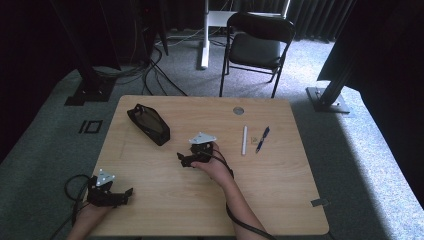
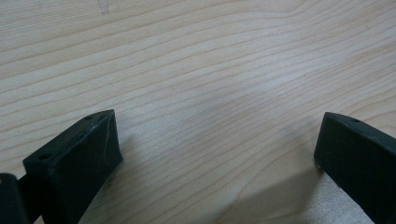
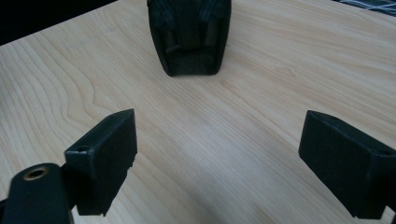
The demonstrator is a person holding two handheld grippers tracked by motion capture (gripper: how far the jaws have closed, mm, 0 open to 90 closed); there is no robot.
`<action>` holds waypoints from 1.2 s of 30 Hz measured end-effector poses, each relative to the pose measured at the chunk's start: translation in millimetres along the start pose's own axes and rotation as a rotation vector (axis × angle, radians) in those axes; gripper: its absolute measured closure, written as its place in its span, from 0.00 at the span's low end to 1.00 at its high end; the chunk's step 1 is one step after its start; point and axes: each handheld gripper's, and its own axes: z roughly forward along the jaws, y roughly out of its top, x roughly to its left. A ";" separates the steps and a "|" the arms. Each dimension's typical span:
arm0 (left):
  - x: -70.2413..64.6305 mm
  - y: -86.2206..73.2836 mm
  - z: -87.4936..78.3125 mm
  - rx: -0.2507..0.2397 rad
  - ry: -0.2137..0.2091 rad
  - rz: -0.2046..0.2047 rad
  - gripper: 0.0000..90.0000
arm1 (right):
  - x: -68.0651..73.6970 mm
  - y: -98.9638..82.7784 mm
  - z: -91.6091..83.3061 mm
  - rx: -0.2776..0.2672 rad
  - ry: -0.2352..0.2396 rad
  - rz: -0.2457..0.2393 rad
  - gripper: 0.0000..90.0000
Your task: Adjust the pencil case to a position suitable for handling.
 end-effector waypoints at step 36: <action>-0.1 0.0 0.0 -0.001 0.000 -0.001 0.01 | 17.3 45.5 53.3 -0.058 0.029 -0.073 0.26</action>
